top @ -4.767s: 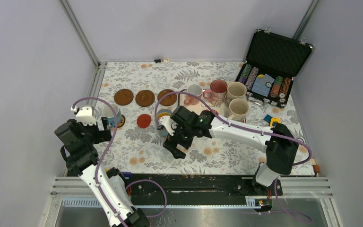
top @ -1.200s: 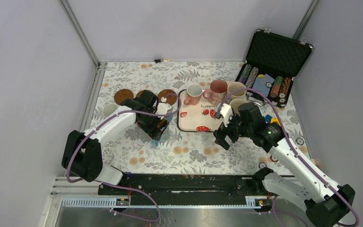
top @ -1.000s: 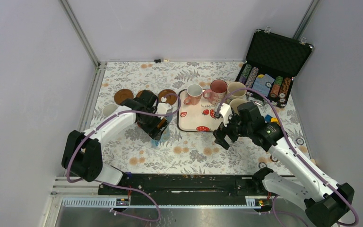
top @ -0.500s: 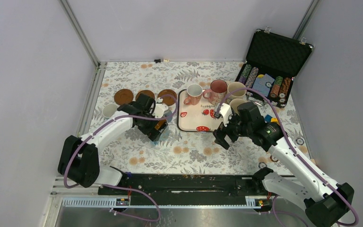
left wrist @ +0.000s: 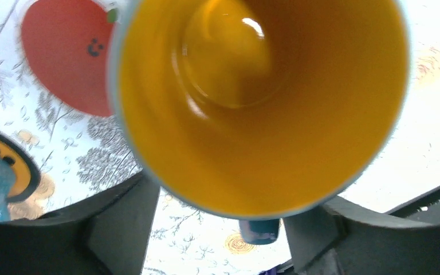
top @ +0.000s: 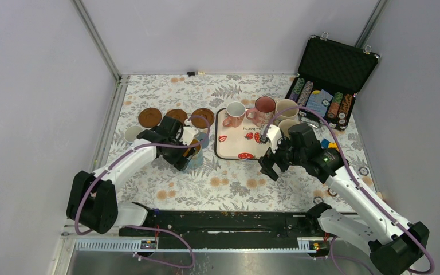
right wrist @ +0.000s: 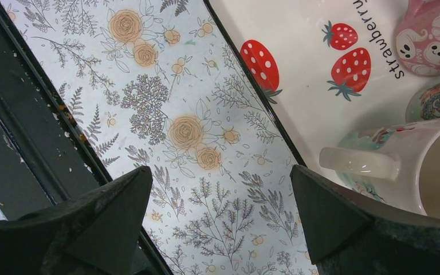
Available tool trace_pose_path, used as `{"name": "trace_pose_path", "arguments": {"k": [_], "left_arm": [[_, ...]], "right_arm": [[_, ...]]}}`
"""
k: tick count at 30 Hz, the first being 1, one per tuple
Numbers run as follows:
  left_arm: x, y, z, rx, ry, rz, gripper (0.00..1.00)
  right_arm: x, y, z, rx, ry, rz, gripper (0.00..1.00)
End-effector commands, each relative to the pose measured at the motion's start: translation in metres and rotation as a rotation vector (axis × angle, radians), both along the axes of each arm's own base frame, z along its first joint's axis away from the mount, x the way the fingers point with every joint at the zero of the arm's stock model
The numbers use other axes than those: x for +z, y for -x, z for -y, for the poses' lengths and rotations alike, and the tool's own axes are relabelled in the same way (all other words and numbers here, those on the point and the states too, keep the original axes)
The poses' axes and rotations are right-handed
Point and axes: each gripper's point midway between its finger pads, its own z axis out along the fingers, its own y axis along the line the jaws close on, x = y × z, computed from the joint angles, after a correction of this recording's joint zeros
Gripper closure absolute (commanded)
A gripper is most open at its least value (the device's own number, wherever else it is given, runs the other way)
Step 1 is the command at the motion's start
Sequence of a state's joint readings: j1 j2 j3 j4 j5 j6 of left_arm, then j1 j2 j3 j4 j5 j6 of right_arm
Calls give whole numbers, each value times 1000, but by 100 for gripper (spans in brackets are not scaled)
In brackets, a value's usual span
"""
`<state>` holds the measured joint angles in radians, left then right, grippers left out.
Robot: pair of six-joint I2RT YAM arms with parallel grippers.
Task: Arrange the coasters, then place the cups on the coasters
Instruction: Pick up the cup at the center of the board.
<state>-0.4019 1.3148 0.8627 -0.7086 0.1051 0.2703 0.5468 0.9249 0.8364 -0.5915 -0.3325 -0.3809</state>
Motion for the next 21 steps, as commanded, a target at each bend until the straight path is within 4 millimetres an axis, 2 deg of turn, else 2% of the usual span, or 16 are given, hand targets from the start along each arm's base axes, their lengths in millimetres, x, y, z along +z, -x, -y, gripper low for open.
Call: {"name": "trace_pose_path", "arguments": {"k": [1,3,6,9,11,14,17,21], "left_arm": [[5,-2,19,-44,96,-26,37],[2,-2,21,-50,96,-46,58],[3,2,24,-61,107,-81,100],[11,-1,23,-72,117,-48,100],[29,-8,21,-62,118,0,100],[73,-20,12,-41,163,116,100],[127,-41,-9,5,159,300,100],[193,-60,-37,93,152,453,100]], "right_arm": [[9,-6,0,-12,-19,41,0],[9,-6,1,-15,-20,41,0],[9,-5,1,-10,-28,42,0],[8,-7,2,-16,-20,41,0],[9,-5,2,-14,-25,42,0],[10,-5,1,-10,-28,44,0],[9,-6,2,-15,-24,40,0],[11,-7,2,-18,-26,45,0]]}}
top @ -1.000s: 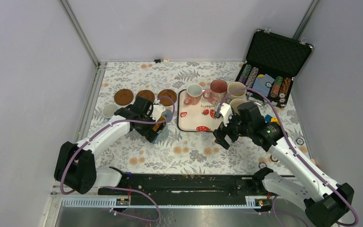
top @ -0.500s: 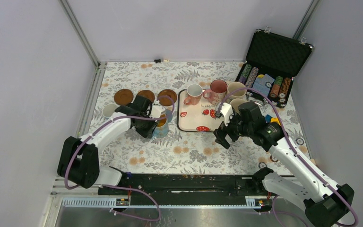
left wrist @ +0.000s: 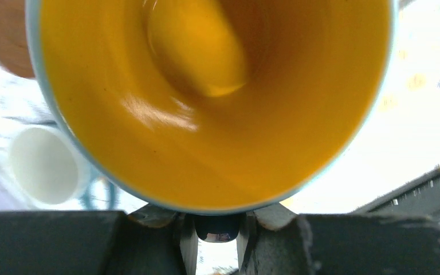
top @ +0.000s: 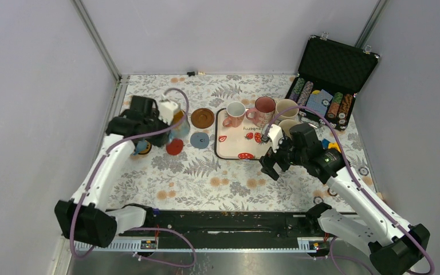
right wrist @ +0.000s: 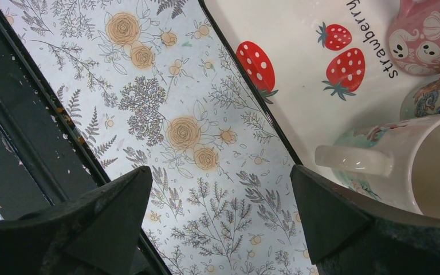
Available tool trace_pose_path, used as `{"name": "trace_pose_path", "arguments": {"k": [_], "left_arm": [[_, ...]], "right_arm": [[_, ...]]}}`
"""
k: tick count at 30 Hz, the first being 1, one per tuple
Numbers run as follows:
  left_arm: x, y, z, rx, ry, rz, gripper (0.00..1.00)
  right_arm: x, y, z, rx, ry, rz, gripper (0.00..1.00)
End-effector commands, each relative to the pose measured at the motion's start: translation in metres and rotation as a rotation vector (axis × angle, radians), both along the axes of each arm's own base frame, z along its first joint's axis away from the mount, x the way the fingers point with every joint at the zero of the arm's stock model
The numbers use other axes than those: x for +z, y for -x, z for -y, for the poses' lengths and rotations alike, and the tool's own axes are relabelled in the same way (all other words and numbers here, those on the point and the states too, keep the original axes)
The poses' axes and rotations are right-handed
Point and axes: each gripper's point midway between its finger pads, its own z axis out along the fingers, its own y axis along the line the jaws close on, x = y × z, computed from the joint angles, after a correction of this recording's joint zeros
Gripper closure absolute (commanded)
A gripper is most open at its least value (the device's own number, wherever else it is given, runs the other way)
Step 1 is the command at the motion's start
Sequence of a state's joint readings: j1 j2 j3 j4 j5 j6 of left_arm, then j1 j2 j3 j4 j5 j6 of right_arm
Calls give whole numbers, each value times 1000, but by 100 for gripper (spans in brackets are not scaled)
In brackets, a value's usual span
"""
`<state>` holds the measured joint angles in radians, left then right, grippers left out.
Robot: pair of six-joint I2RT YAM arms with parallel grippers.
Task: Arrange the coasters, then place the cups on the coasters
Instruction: Pick up the cup at the center of the board, then place the cup on the coaster.
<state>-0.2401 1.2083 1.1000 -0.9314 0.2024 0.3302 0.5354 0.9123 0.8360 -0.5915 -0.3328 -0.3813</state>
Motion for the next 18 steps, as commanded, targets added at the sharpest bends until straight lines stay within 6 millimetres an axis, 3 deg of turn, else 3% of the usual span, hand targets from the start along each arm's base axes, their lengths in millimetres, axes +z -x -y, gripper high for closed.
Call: {"name": "trace_pose_path", "arguments": {"k": [1,4,7,15,18], "left_arm": [[119,-48,-22,71,36,386,100],[150,-66,-52,168,4,470,100],[153,-82,-77,234,-20,470,100],[95,-130,-144,405,-102,328,100],[79,-141,-152,411,-91,293,100]], "right_arm": [[8,-6,0,-11,-17,37,0],[9,-5,0,-11,-24,40,1],[10,-6,1,-16,-21,47,0],[9,-7,2,-24,-24,48,0],[9,-7,1,-17,-28,45,0]]}}
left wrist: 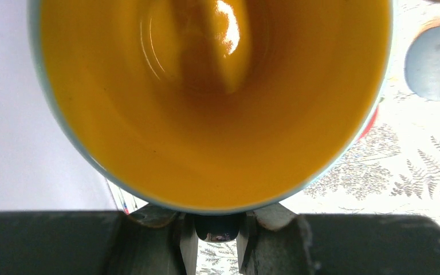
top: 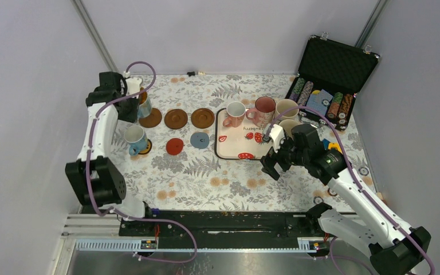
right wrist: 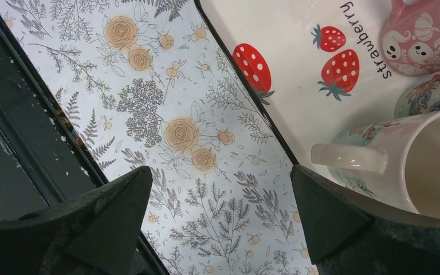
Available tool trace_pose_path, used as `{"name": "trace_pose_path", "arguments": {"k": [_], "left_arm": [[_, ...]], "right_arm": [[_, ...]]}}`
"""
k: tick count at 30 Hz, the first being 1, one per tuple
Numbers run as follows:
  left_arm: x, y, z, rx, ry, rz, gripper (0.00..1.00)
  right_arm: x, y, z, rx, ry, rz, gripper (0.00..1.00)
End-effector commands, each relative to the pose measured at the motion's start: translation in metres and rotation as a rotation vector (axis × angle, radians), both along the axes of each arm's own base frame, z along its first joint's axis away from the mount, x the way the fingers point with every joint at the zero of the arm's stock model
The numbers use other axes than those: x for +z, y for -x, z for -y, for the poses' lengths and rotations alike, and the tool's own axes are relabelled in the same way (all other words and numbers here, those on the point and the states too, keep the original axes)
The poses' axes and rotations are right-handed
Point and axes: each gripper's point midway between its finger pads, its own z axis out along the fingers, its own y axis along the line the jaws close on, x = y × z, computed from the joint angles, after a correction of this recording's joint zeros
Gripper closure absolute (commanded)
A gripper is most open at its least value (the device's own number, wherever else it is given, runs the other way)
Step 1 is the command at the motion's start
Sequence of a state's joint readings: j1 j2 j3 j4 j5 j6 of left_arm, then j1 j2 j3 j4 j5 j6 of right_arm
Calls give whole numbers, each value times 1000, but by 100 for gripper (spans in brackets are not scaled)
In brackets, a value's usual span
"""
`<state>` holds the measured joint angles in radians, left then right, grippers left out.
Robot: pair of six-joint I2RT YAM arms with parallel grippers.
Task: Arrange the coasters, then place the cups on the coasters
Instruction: Place the cup on the coaster.
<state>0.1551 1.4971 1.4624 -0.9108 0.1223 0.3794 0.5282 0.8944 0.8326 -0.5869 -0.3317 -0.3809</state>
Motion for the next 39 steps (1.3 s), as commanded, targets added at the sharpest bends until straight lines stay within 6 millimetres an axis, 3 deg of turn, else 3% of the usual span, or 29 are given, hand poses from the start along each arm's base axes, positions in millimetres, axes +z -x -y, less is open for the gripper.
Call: {"name": "trace_pose_path", "arguments": {"k": [1,14,28,39], "left_arm": [[31,-40,-16,-2,-25,176,100],[-17,-68,-16,-89,-15,81,100],[-58,-73,-23,-143,-47,-11,100],[-67,-74,-24,-144,-47,-39,100]], "right_arm": [[4,-7,-1,-11,-12,25,0],[-6,-12,1,-18,21,14,0],[-12,-15,2,-22,43,4,0],[-13,-16,3,-25,47,2,0]]}}
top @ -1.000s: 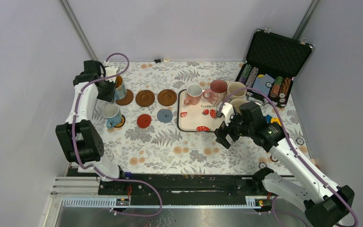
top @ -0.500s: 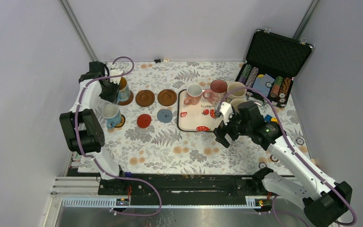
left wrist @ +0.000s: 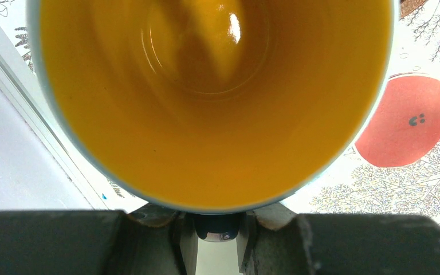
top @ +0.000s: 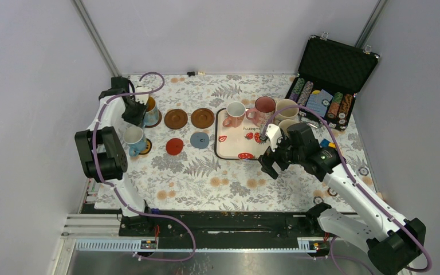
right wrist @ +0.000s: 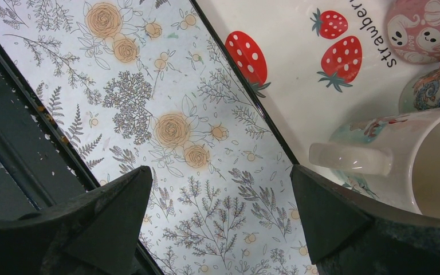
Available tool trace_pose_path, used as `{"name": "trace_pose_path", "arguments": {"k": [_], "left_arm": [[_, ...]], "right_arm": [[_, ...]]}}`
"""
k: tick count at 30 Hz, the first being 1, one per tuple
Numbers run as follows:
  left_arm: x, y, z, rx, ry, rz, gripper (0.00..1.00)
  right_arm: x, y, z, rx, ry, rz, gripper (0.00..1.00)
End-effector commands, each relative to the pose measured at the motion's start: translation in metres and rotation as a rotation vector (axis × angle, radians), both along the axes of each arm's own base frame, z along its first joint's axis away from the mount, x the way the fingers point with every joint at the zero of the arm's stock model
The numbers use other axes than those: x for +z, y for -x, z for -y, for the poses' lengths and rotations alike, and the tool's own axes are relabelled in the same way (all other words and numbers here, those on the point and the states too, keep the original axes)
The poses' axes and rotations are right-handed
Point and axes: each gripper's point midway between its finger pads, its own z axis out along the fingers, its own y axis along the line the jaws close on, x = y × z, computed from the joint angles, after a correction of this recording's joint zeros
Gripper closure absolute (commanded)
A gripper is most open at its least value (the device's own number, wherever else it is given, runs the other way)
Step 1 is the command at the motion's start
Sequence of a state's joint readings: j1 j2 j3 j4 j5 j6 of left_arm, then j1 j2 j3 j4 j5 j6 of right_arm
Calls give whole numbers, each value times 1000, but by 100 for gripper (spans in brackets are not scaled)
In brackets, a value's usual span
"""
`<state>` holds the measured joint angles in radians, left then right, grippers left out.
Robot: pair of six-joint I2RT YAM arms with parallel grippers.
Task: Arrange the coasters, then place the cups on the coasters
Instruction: Place the cup on the coaster.
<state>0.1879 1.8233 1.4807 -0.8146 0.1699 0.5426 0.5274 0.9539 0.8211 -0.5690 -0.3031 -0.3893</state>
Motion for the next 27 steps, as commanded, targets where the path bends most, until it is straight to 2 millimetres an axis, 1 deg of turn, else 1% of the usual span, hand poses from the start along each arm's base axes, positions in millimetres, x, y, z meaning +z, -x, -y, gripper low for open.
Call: {"name": "trace_pose_path", "arguments": {"k": [1,5,8,11,18,27], "left_arm": [[35,-34,-8,-13,-32,152,100],[31,-35,-11,2,-41,141,100],[28,-36,-12,4,-48,133,97],[26,-38,-14,16,-49,127,97],[24,-41,-10,15,-27,138,95],[14,-45,-10,22,-19,140,90]], "right_arm": [[3,-8,1,-8,1,33,0],[4,-8,0,-5,-4,34,0],[3,-7,0,-5,-1,30,0],[4,-7,0,-4,-3,32,0],[2,-9,0,-6,5,30,0],[-3,-11,1,-8,20,16,0]]}}
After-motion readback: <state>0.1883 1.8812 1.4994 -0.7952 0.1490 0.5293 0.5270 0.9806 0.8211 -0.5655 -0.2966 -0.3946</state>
